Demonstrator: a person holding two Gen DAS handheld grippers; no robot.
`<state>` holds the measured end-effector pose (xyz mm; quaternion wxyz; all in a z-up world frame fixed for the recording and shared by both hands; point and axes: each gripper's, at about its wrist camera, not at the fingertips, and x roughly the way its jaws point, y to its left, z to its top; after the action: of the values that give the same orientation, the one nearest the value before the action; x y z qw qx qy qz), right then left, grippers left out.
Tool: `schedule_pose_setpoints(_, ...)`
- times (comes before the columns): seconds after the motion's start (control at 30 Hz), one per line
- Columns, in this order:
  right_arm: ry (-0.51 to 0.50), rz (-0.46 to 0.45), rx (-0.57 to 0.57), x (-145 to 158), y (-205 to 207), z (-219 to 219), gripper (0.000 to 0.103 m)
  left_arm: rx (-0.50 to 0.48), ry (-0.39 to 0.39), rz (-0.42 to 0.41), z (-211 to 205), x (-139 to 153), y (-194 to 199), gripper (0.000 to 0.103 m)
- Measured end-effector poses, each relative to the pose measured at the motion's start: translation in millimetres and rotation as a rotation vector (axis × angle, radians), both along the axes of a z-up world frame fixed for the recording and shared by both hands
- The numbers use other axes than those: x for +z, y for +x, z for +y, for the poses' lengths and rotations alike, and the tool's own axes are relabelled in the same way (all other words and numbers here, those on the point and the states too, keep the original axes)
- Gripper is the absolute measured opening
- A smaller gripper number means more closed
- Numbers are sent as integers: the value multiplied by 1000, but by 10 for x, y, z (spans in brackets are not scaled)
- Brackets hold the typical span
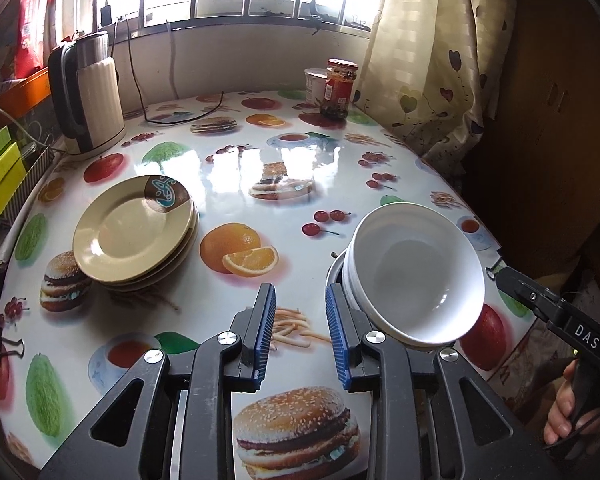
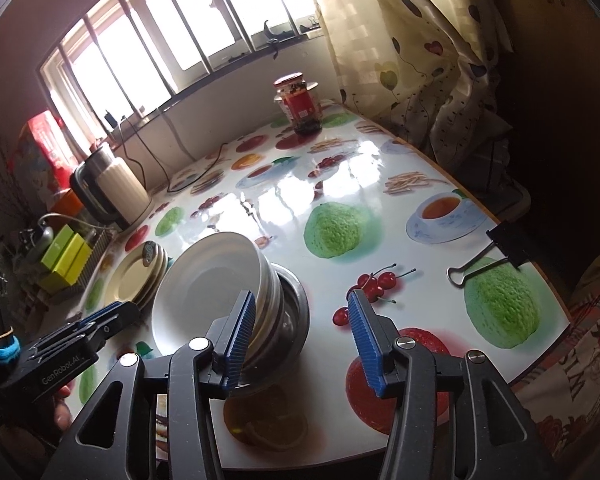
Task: Organize plates and bowls
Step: 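Set the white bowl into the stacked bowls and open both grippers, then grasp the steel bowl stack rim with the left gripper while the right gripper grasps it too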
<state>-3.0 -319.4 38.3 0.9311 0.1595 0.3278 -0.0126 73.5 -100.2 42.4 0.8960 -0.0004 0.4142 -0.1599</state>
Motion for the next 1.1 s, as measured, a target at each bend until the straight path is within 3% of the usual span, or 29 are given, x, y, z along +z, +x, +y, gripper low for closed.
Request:
schedule_pose_setpoints(0.6, 27, 17, -29, -200, -90, -172, 51, 3, -8, 72, 93, -331, 8, 28)
schedule_pose_setpoints(0.77, 40, 30, -11, -309, -61, -206, 54, -5, -64, 109, 132, -436, 81, 28)
schedule_pose_setpoints(0.9, 49, 44, 6, -384, -19, -206, 55, -12, -175, 174, 189, -518, 153, 34)
schedule_pose_setpoints(0.93, 48, 47, 13, -399, -8, -202, 55, -14, -172, 171, 179, -524, 156, 39)
schedule_pose_setpoints(1.1, 55, 61, 48, -457, 58, -152, 58, -29, -204, 183, 141, -530, 171, 40)
